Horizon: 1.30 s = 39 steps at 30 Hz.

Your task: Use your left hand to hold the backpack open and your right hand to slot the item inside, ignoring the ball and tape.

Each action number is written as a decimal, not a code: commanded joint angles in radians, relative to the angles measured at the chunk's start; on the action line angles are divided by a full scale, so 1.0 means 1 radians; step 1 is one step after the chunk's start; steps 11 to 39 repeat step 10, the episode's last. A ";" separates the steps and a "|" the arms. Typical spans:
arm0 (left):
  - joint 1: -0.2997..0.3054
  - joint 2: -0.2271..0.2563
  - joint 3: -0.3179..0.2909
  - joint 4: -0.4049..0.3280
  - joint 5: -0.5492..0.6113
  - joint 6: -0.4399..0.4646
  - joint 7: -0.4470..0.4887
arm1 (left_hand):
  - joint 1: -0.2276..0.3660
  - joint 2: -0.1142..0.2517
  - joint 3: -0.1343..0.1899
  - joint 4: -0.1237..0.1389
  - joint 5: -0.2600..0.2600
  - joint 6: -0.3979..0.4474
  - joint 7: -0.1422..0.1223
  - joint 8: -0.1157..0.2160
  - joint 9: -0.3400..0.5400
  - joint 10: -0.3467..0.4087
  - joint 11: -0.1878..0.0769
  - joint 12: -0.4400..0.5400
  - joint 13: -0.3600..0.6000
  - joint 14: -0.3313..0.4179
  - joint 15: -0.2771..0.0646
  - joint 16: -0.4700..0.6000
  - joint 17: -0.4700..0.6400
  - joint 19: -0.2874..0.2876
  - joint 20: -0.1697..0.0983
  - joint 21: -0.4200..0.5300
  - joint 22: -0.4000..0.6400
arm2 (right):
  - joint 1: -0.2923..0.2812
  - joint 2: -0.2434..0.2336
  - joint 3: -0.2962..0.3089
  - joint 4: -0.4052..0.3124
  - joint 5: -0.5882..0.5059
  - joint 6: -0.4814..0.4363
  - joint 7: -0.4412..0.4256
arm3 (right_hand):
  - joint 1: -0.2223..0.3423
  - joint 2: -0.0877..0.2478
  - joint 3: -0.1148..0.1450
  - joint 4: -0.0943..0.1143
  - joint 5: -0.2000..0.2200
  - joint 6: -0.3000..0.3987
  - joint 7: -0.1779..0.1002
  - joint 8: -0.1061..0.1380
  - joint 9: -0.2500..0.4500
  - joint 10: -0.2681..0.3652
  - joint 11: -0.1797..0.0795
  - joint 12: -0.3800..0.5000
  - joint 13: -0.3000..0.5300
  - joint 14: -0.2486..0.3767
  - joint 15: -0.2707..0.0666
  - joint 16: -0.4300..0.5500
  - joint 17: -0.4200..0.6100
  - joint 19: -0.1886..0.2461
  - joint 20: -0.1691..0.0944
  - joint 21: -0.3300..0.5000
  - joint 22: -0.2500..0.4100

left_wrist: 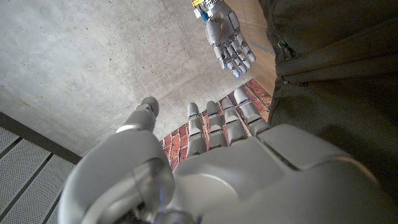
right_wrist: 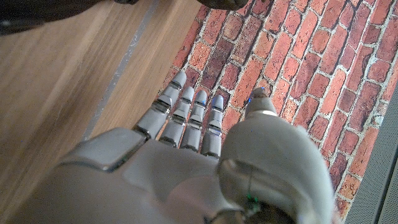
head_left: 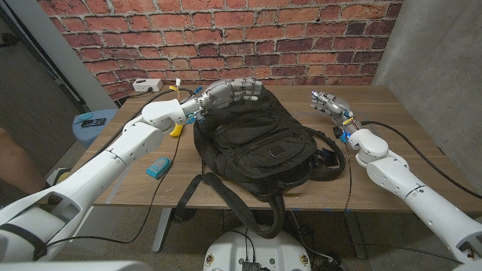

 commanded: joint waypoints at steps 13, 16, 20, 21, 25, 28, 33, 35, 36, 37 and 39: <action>-0.009 -0.056 -0.003 0.097 -0.017 -0.028 0.009 | -0.011 -0.007 0.019 -0.009 0.008 -0.051 -0.007 -0.060 -0.001 -0.019 0.001 -0.039 -0.028 -0.036 -0.001 0.002 -0.024 -0.006 0.002 -0.029 -0.001 | 0.120 0.057 -0.039 0.133 -0.003 -0.007 0.047 | -0.023 0.005 -0.001 0.009 0.004 -0.011 0.005 -0.003 0.001 -0.010 0.002 -0.002 0.002 -0.011 -0.023 0.000 0.002 -0.014 0.003 -0.006 0.004; -0.009 -0.056 -0.003 0.097 -0.017 -0.028 0.009 | -0.011 -0.007 0.019 -0.009 0.008 -0.051 -0.007 -0.060 -0.001 -0.019 0.001 -0.039 -0.028 -0.036 -0.001 0.002 -0.024 -0.006 0.002 -0.029 -0.001 | 0.120 0.057 -0.039 0.133 -0.003 -0.007 0.047 | -0.023 0.005 -0.001 0.009 0.004 -0.011 0.005 -0.003 0.001 -0.010 0.002 -0.002 0.002 -0.011 -0.023 0.000 0.002 -0.014 0.003 -0.006 0.004; -0.009 -0.056 -0.003 0.097 -0.017 -0.028 0.009 | -0.011 -0.007 0.019 -0.009 0.008 -0.051 -0.007 -0.060 -0.001 -0.019 0.001 -0.039 -0.028 -0.036 -0.001 0.002 -0.024 -0.006 0.002 -0.029 -0.001 | 0.120 0.057 -0.039 0.133 -0.003 -0.007 0.047 | -0.023 0.005 -0.001 0.009 0.004 -0.011 0.005 -0.003 0.001 -0.010 0.002 -0.002 0.002 -0.011 -0.023 0.000 0.002 -0.014 0.003 -0.006 0.004; -0.009 -0.056 -0.003 0.097 -0.017 -0.028 0.009 | -0.011 -0.007 0.019 -0.009 0.008 -0.051 -0.007 -0.060 -0.001 -0.019 0.001 -0.039 -0.028 -0.036 -0.001 0.002 -0.024 -0.006 0.002 -0.029 -0.001 | 0.120 0.057 -0.039 0.133 -0.003 -0.007 0.047 | -0.023 0.005 -0.001 0.009 0.004 -0.011 0.005 -0.003 0.001 -0.010 0.002 -0.002 0.002 -0.011 -0.023 0.000 0.002 -0.014 0.003 -0.006 0.004; -0.009 -0.056 -0.003 0.097 -0.017 -0.028 0.009 | -0.011 -0.007 0.019 -0.009 0.008 -0.051 -0.007 -0.060 -0.001 -0.019 0.001 -0.039 -0.028 -0.036 -0.001 0.002 -0.024 -0.006 0.002 -0.029 -0.001 | 0.120 0.057 -0.039 0.133 -0.003 -0.007 0.047 | -0.023 0.005 -0.001 0.009 0.004 -0.011 0.005 -0.003 0.001 -0.010 0.002 -0.002 0.002 -0.011 -0.023 0.000 0.002 -0.014 0.003 -0.006 0.004; -0.009 -0.056 -0.003 0.097 -0.017 -0.028 0.009 | -0.011 -0.007 0.019 -0.009 0.008 -0.051 -0.007 -0.060 -0.001 -0.019 0.001 -0.039 -0.028 -0.036 -0.001 0.002 -0.024 -0.006 0.002 -0.029 -0.001 | 0.120 0.057 -0.039 0.133 -0.003 -0.007 0.047 | -0.023 0.005 -0.001 0.009 0.004 -0.011 0.005 -0.003 0.001 -0.010 0.002 -0.002 0.002 -0.011 -0.023 0.000 0.002 -0.014 0.003 -0.006 0.004; -0.009 -0.056 -0.003 0.097 -0.017 -0.028 0.009 | -0.011 -0.007 0.019 -0.009 0.008 -0.051 -0.007 -0.060 -0.001 -0.019 0.001 -0.039 -0.028 -0.036 -0.001 0.002 -0.024 -0.006 0.002 -0.029 -0.001 | 0.120 0.057 -0.039 0.133 -0.003 -0.007 0.047 | -0.023 0.005 -0.001 0.009 0.004 -0.011 0.005 -0.003 0.001 -0.010 0.002 -0.002 0.002 -0.011 -0.023 0.000 0.002 -0.014 0.003 -0.006 0.004; -0.009 -0.056 -0.003 0.097 -0.017 -0.028 0.009 | -0.011 -0.007 0.019 -0.009 0.008 -0.051 -0.007 -0.060 -0.001 -0.019 0.001 -0.039 -0.028 -0.036 -0.001 0.002 -0.024 -0.006 0.002 -0.029 -0.001 | 0.120 0.057 -0.039 0.133 -0.003 -0.007 0.047 | -0.023 0.005 -0.001 0.009 0.004 -0.011 0.005 -0.003 0.001 -0.010 0.002 -0.002 0.002 -0.011 -0.023 0.000 0.002 -0.014 0.003 -0.006 0.004; -0.009 -0.056 -0.003 0.097 -0.017 -0.028 0.009 | -0.011 -0.007 0.019 -0.009 0.008 -0.051 -0.007 -0.060 -0.001 -0.019 0.001 -0.039 -0.028 -0.036 -0.001 0.002 -0.024 -0.006 0.002 -0.029 -0.001 | 0.120 0.057 -0.039 0.133 -0.003 -0.007 0.047 | -0.023 0.005 -0.001 0.009 0.004 -0.011 0.005 -0.003 0.001 -0.010 0.002 -0.002 0.002 -0.011 -0.023 0.000 0.002 -0.014 0.003 -0.006 0.004; -0.009 -0.056 -0.003 0.097 -0.017 -0.028 0.009 | -0.011 -0.007 0.019 -0.009 0.008 -0.051 -0.007 -0.060 -0.001 -0.019 0.001 -0.039 -0.028 -0.036 -0.001 0.002 -0.024 -0.006 0.002 -0.029 -0.001 | 0.120 0.057 -0.039 0.133 -0.003 -0.007 0.047 | -0.023 0.005 -0.001 0.009 0.004 -0.011 0.005 -0.003 0.001 -0.010 0.002 -0.002 0.002 -0.011 -0.023 0.000 0.002 -0.014 0.003 -0.006 0.004; -0.009 -0.056 -0.003 0.097 -0.017 -0.028 0.009 | -0.011 -0.007 0.019 -0.009 0.008 -0.051 -0.007 -0.060 -0.001 -0.019 0.001 -0.039 -0.028 -0.036 -0.001 0.002 -0.024 -0.006 0.002 -0.029 -0.001 | 0.120 0.057 -0.039 0.133 -0.003 -0.007 0.047 | -0.023 0.005 -0.001 0.009 0.004 -0.011 0.005 -0.003 0.001 -0.010 0.002 -0.002 0.002 -0.011 -0.023 0.000 0.002 -0.014 0.003 -0.006 0.004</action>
